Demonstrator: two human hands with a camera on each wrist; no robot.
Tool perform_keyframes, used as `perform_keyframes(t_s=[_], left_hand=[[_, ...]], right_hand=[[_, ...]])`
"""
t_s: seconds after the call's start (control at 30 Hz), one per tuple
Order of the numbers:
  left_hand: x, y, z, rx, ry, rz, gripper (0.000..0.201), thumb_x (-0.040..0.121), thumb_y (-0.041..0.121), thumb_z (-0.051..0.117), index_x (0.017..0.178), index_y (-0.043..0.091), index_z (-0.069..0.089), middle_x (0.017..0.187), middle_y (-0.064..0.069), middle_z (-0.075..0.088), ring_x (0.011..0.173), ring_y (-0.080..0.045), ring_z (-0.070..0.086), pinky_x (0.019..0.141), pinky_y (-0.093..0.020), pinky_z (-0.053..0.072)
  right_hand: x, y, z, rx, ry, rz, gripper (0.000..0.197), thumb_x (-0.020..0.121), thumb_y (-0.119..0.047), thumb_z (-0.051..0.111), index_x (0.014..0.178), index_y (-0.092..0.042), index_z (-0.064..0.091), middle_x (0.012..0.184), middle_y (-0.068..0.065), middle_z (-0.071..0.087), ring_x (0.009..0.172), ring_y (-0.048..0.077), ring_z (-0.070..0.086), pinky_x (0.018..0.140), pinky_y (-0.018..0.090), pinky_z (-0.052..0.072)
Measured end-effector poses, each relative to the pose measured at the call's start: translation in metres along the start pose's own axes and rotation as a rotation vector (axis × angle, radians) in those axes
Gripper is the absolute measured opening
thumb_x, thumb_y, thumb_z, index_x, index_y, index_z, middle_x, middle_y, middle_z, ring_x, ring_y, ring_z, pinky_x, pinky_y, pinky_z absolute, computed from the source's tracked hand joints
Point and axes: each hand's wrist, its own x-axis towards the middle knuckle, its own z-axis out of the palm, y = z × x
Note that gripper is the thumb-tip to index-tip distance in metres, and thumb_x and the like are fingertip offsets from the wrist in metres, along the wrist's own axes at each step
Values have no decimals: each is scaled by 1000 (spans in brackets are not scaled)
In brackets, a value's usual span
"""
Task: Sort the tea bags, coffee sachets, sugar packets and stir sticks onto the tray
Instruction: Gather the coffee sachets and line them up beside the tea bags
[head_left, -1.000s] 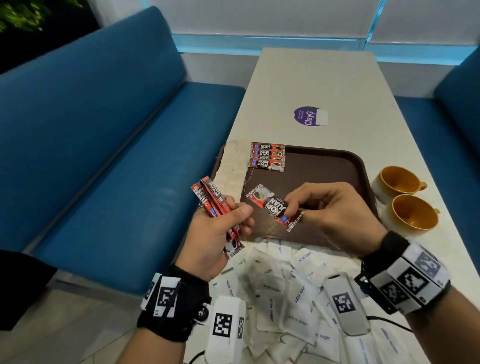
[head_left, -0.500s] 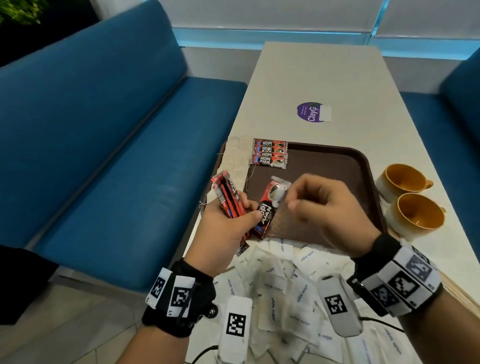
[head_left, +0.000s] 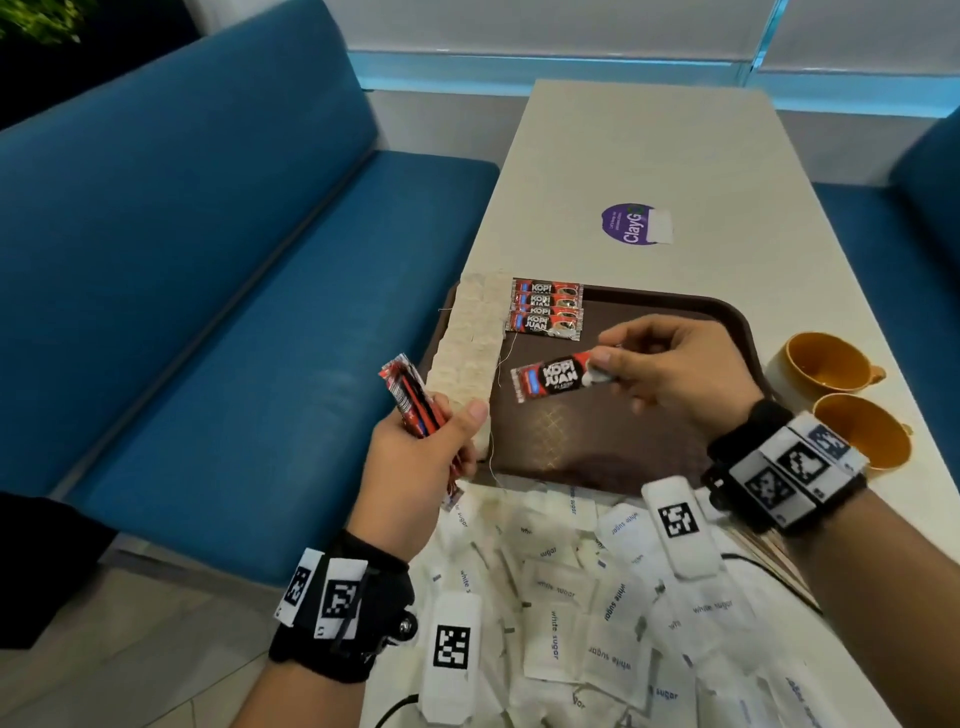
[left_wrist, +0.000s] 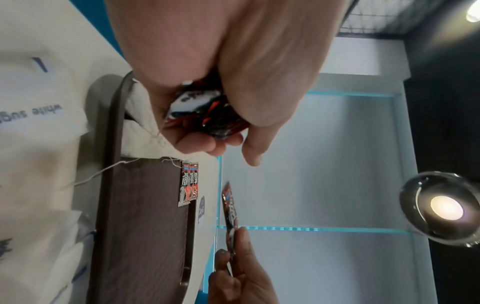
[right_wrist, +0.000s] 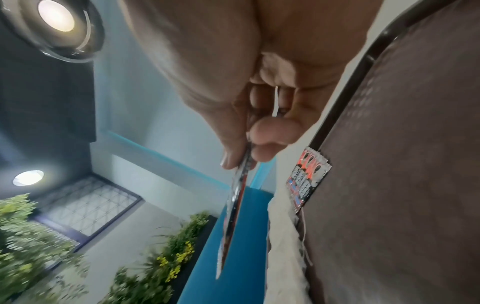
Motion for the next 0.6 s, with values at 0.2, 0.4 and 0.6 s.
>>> perform_keyframes(t_s=[0.2, 0.4, 0.6], left_hand=[[5, -9, -7, -47, -73, -108, 40, 76, 37, 81, 97, 14, 56, 63, -7, 51, 54, -23, 46, 52, -32, 43], [11, -20, -9, 15, -127, -109, 41, 81, 35, 78, 103, 9, 55, 67, -2, 57, 58, -22, 49, 56, -35, 46], [16, -22, -10, 51, -124, -112, 40, 86, 33, 78, 106, 8, 55, 68, -3, 57, 61, -26, 48, 61, -38, 46]], right_hand=[[64, 29, 2, 71, 76, 129, 12, 81, 2, 80, 88, -3, 73, 82, 13, 74, 58, 13, 70, 58, 19, 60], [101, 56, 15, 198, 117, 229, 14, 86, 16, 68, 96, 6, 69, 96, 20, 70, 81, 29, 73, 70, 32, 65], [129, 70, 19, -61, 137, 267, 16, 86, 0, 78, 101, -5, 76, 87, 9, 74, 71, 15, 69, 61, 26, 59]])
